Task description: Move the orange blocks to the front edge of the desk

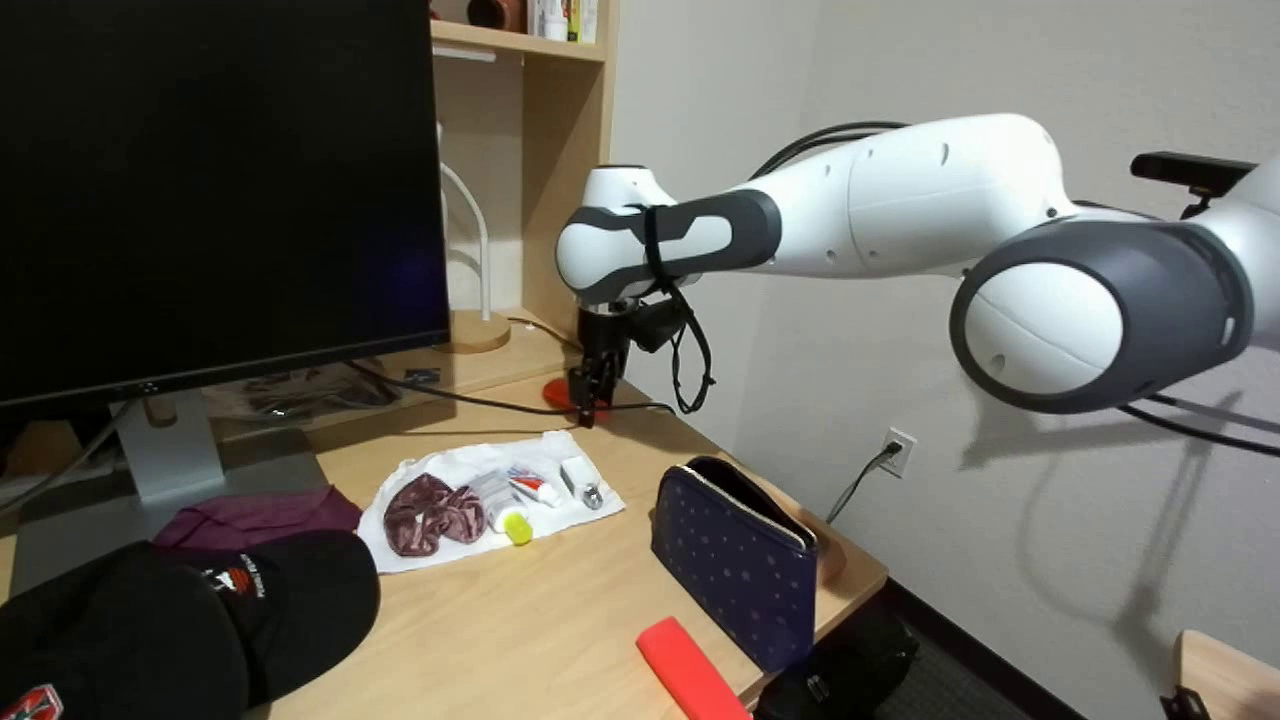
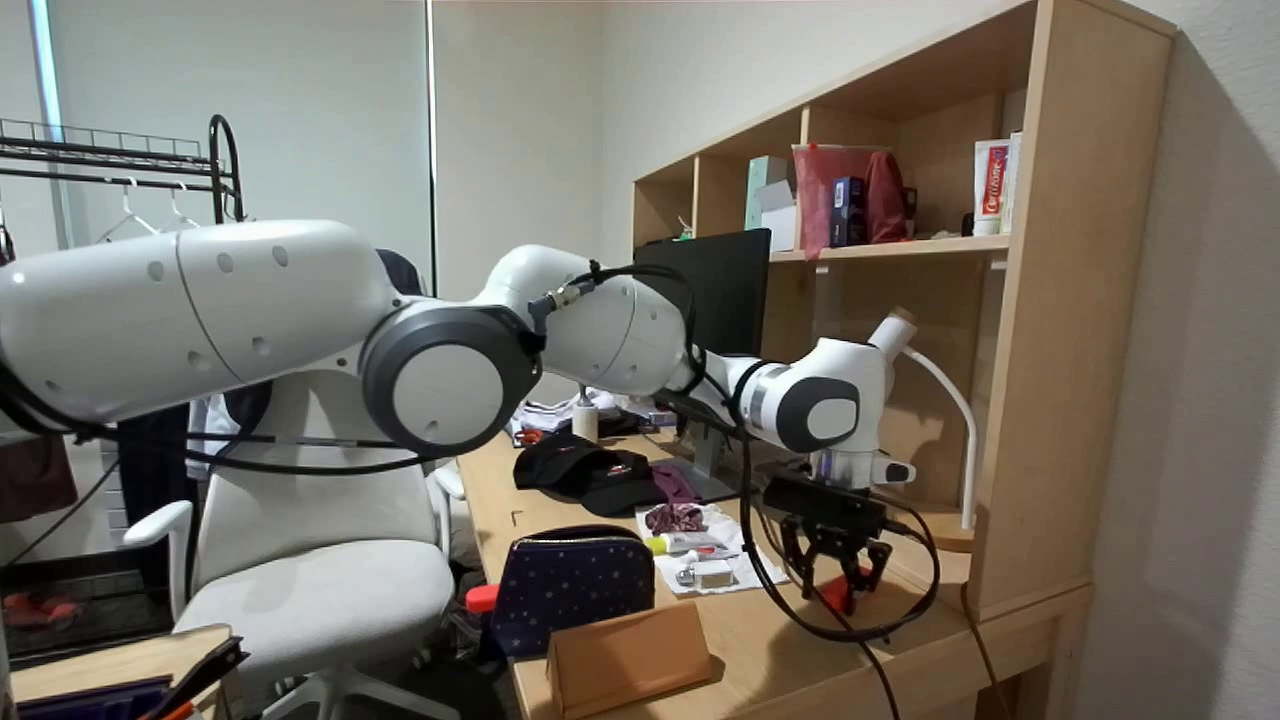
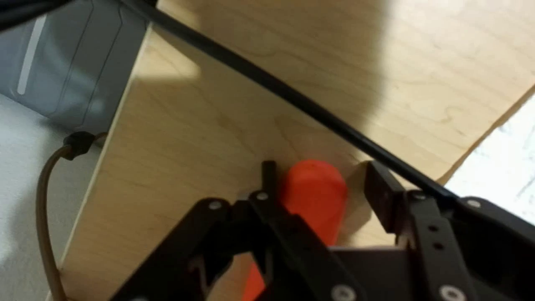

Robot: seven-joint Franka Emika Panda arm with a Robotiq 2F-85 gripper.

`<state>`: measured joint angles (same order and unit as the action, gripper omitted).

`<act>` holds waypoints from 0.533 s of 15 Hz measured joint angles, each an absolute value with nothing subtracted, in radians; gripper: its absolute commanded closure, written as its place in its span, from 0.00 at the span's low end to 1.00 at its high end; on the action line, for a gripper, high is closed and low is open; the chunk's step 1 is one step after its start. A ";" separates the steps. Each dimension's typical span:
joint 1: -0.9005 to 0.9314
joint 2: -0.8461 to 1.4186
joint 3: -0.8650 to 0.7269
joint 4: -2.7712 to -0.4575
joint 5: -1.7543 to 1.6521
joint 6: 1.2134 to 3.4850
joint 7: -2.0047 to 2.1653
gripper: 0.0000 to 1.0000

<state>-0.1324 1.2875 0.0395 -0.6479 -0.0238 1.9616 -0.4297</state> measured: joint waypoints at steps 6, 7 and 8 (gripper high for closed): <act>-0.140 1.287 0.043 -0.636 -0.024 1.930 -0.452 0.84; -0.141 1.285 0.043 -0.633 -0.024 1.918 -0.452 0.84; -0.144 1.280 0.043 -0.629 -0.024 1.906 -0.451 0.84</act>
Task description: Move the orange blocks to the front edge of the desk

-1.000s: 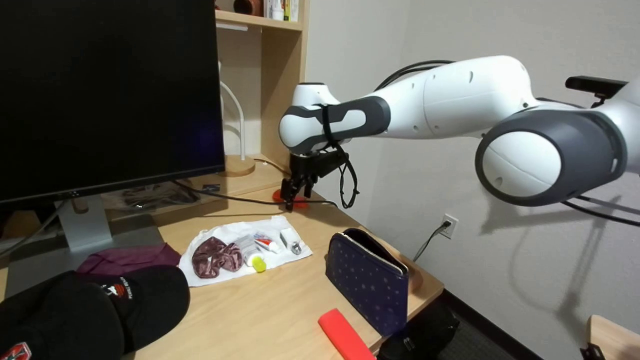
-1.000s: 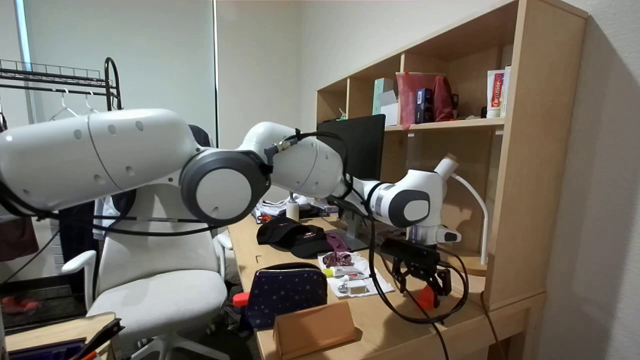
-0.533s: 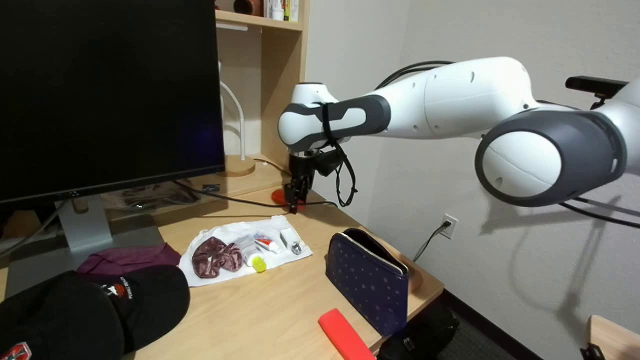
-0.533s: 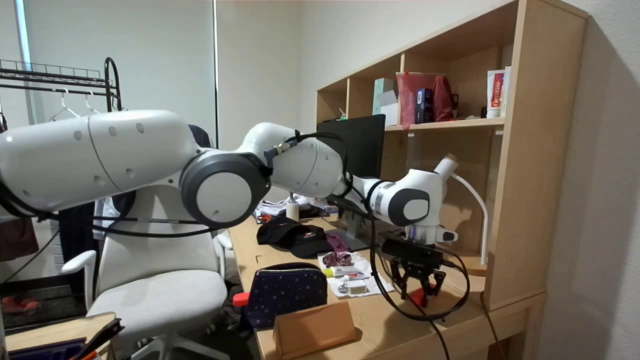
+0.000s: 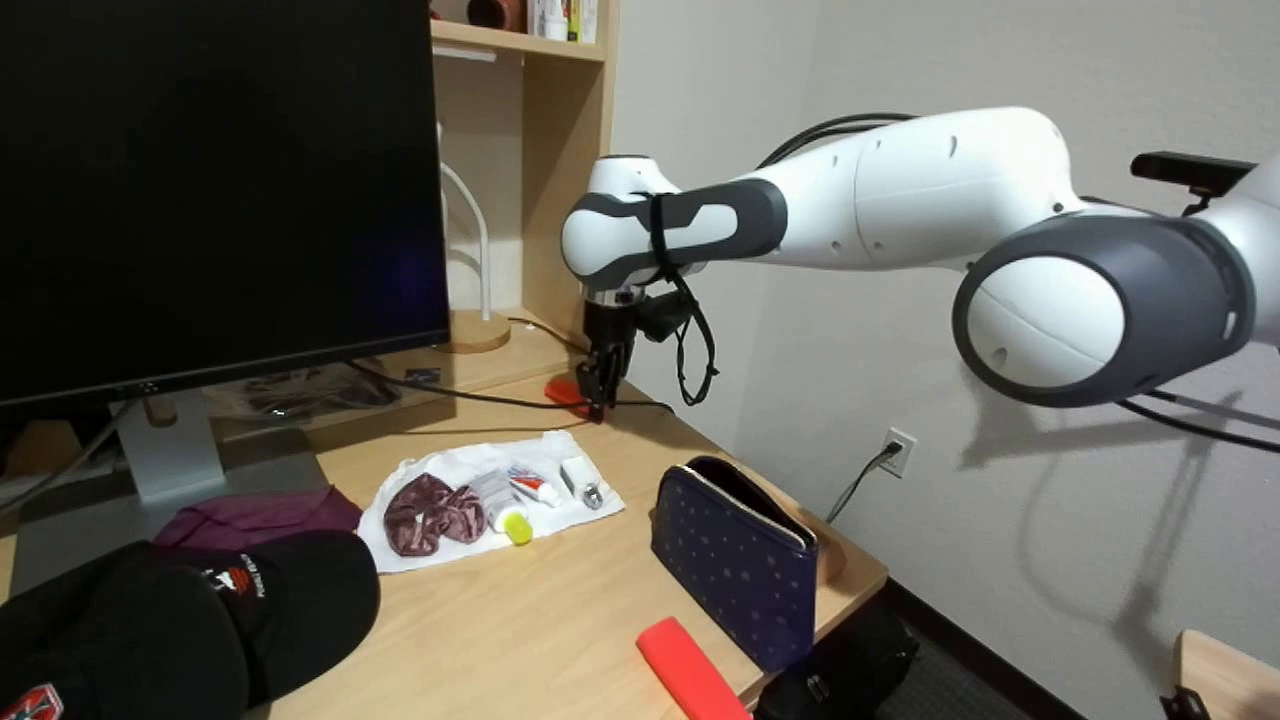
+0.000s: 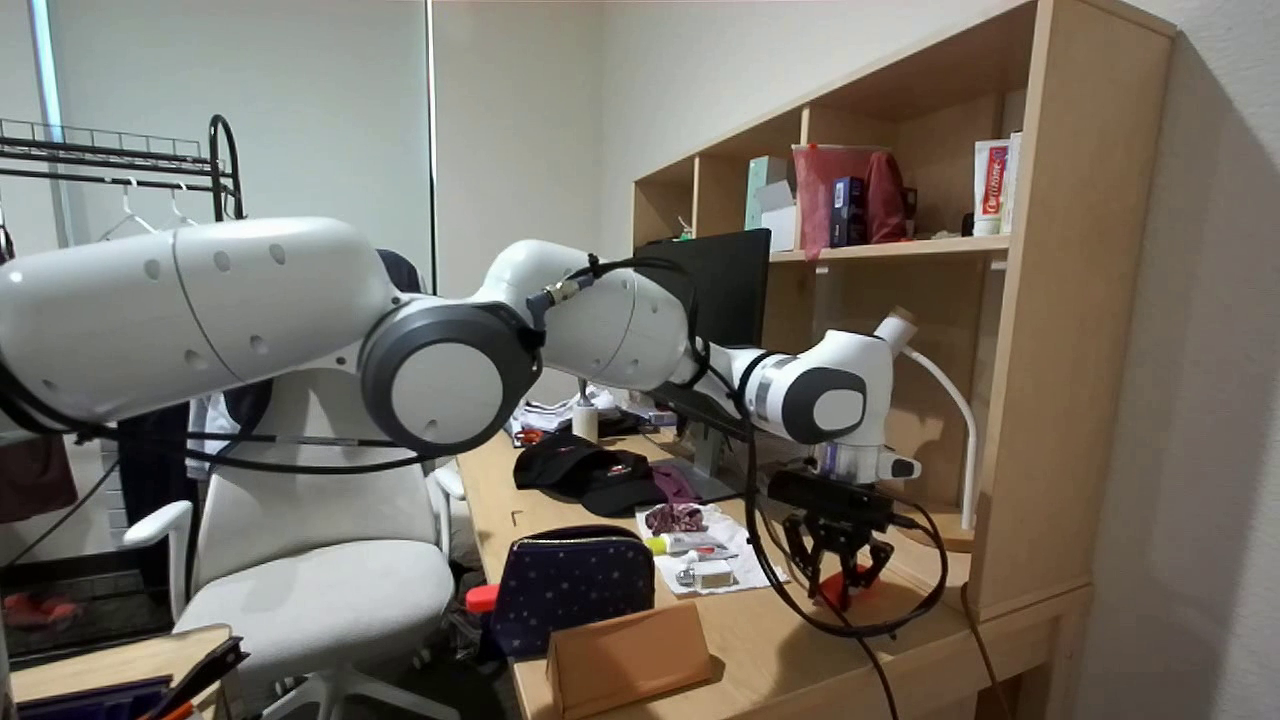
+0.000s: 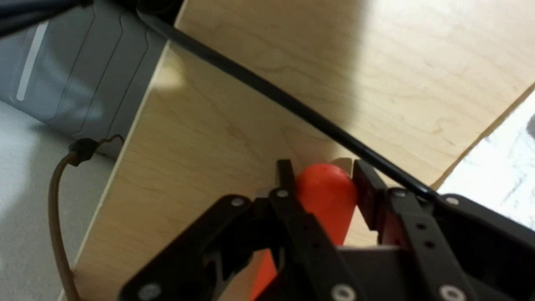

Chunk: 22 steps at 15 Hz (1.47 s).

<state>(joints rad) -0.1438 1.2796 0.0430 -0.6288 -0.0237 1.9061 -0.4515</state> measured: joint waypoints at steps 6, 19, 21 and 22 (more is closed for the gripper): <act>-0.182 1.174 0.039 -0.601 -0.022 1.765 -0.397 0.84; -0.152 0.855 0.040 -0.744 -0.002 1.653 -0.106 0.61; -0.149 0.845 0.040 -0.755 -0.002 1.657 -0.102 0.61; -0.150 0.847 0.039 -0.755 -0.003 1.657 -0.102 0.61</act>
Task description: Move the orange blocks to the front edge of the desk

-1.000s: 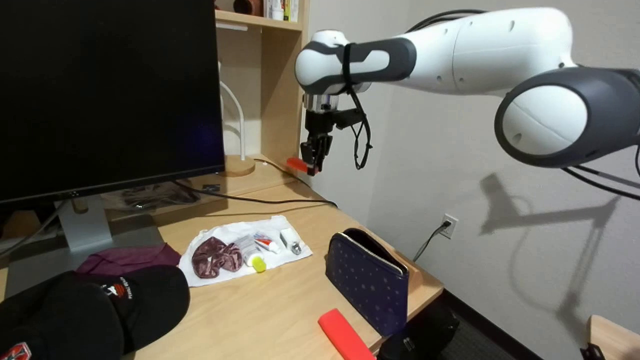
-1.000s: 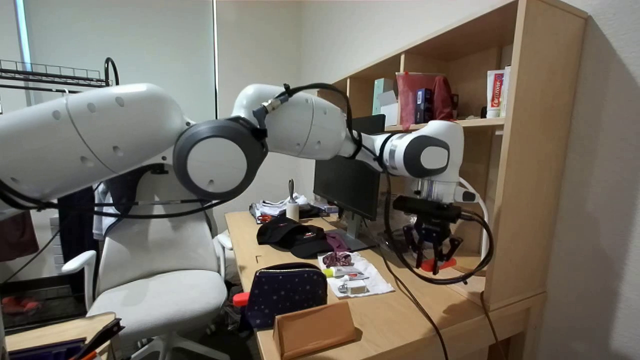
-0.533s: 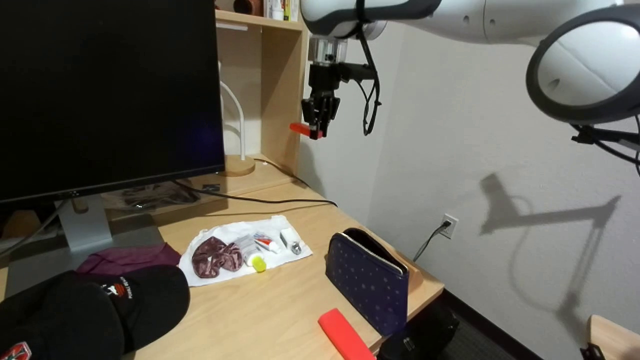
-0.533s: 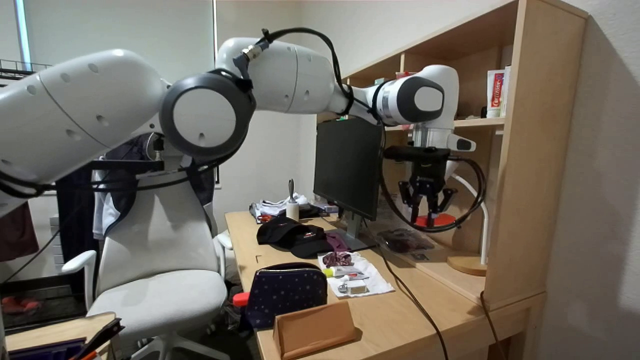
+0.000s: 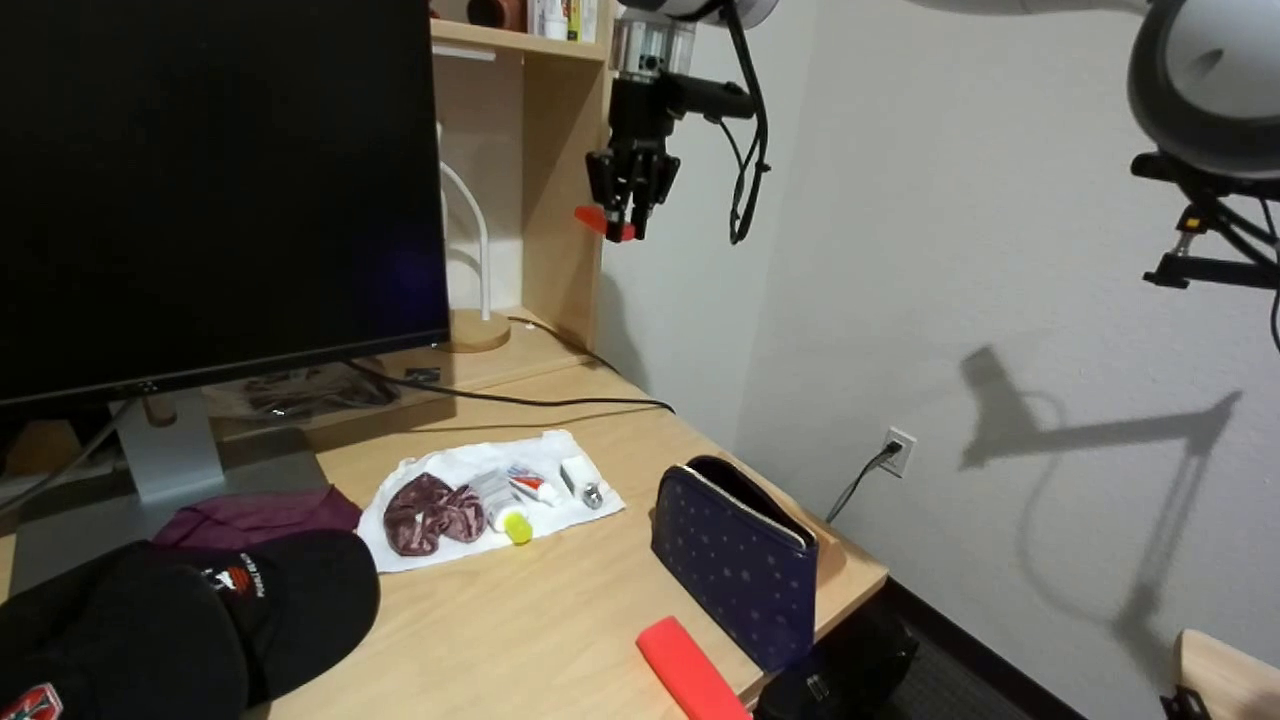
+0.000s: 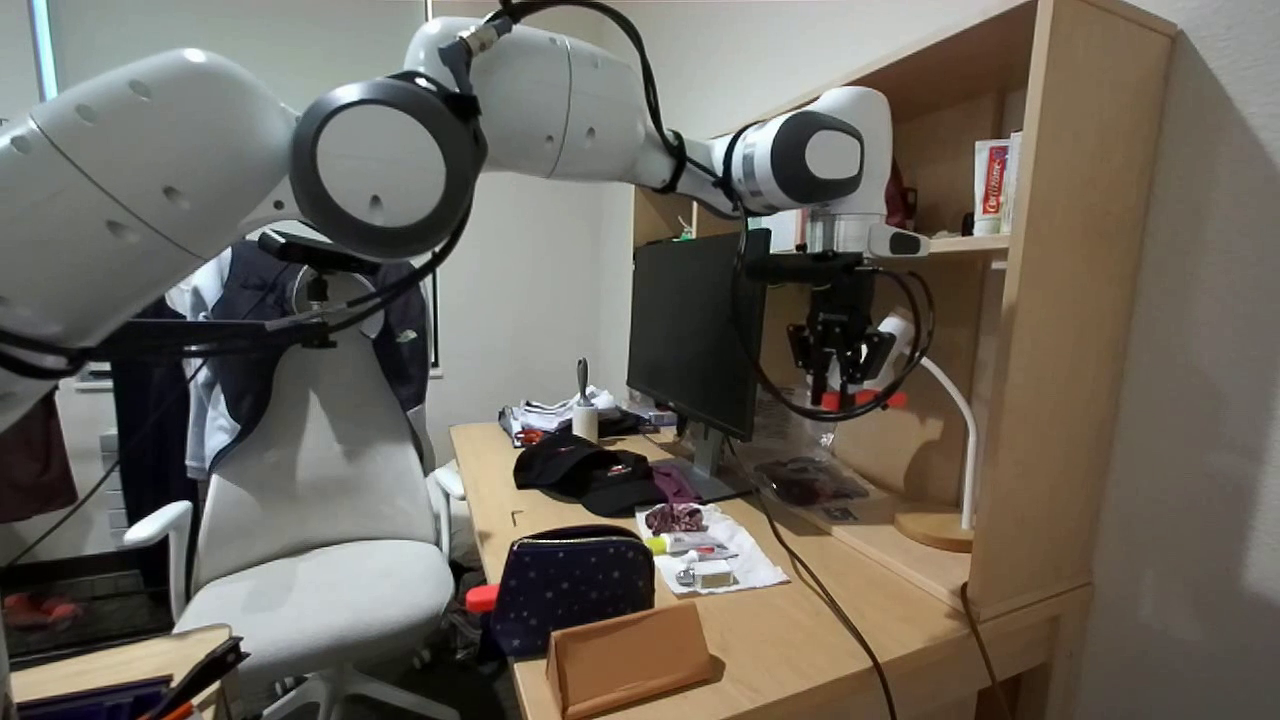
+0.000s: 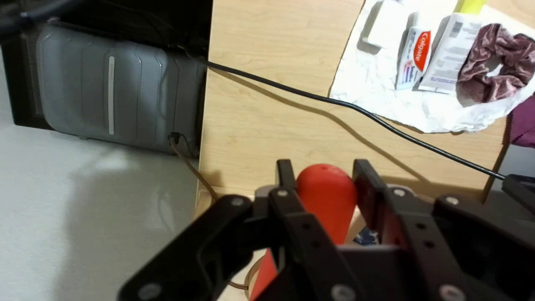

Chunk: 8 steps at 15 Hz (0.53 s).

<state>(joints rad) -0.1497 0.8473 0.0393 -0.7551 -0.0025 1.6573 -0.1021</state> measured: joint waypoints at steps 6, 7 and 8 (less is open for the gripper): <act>-0.151 0.855 0.038 -0.755 -0.003 1.657 -0.102 0.83; -0.150 0.855 0.038 -0.755 -0.004 1.659 -0.102 0.83; -0.148 0.854 0.037 -0.755 -0.011 1.660 -0.102 0.83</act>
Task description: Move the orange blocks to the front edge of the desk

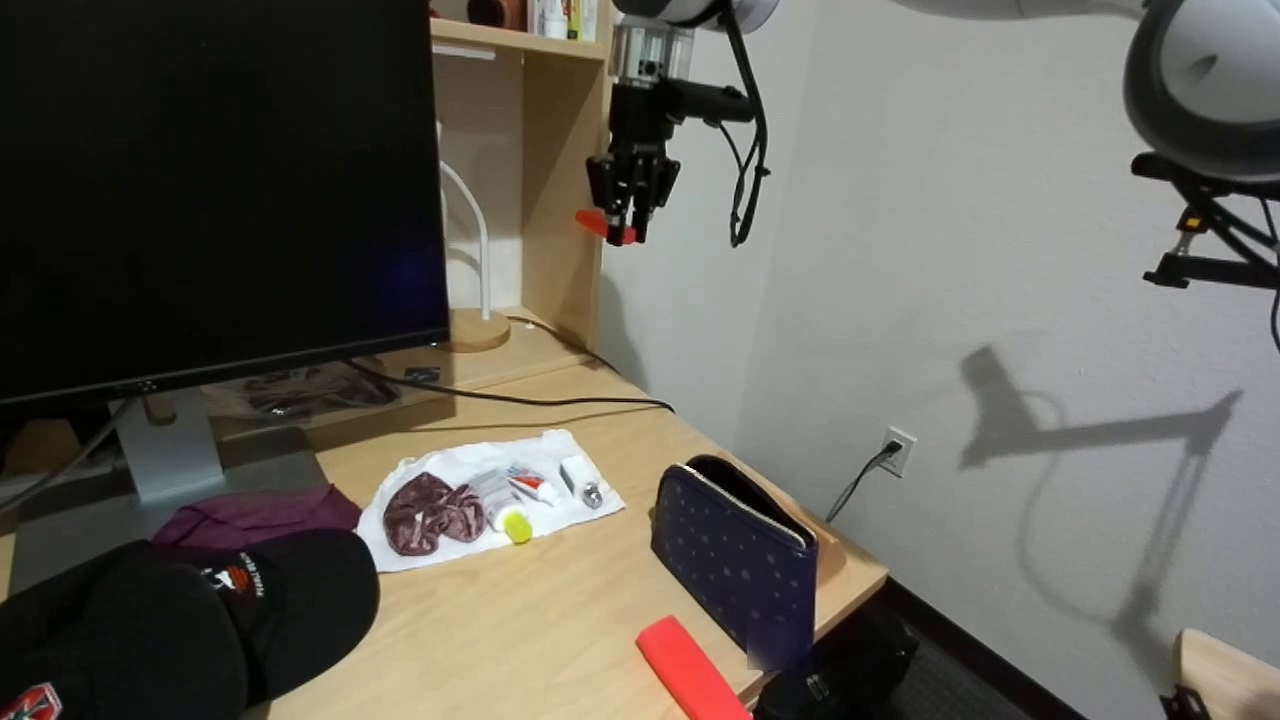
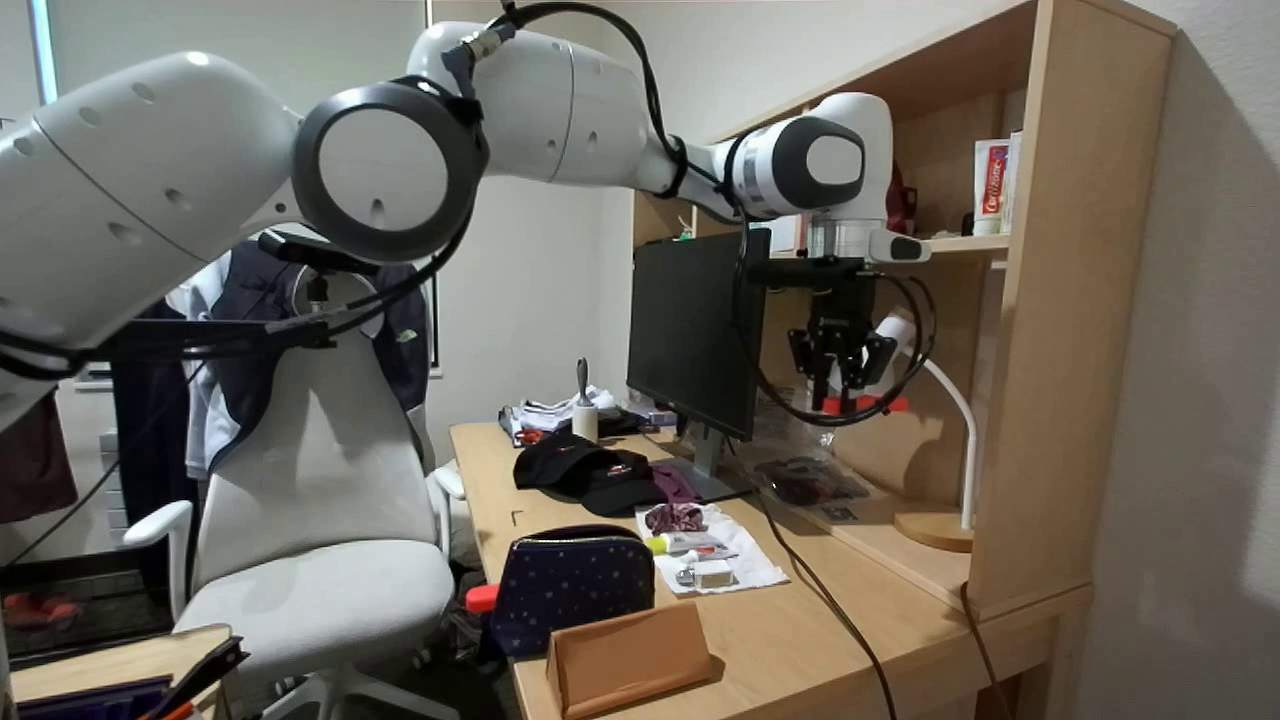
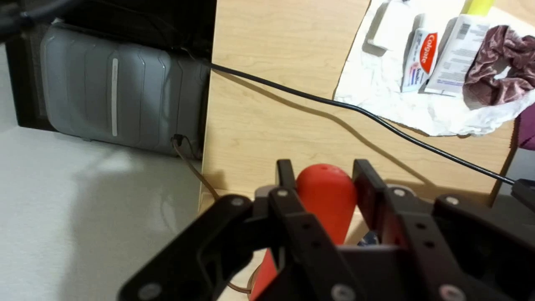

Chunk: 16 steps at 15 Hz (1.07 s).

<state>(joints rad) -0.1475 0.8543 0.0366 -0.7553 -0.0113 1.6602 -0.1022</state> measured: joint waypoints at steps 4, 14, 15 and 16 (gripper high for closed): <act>-0.128 0.794 0.021 -0.847 -0.033 1.691 -0.102 0.83; -0.128 0.507 0.021 -1.298 0.015 1.742 -0.090 0.83; -0.125 0.479 0.028 -1.348 0.028 1.742 -0.118 0.83; -0.121 0.451 0.036 -1.397 0.036 1.741 -0.149 0.83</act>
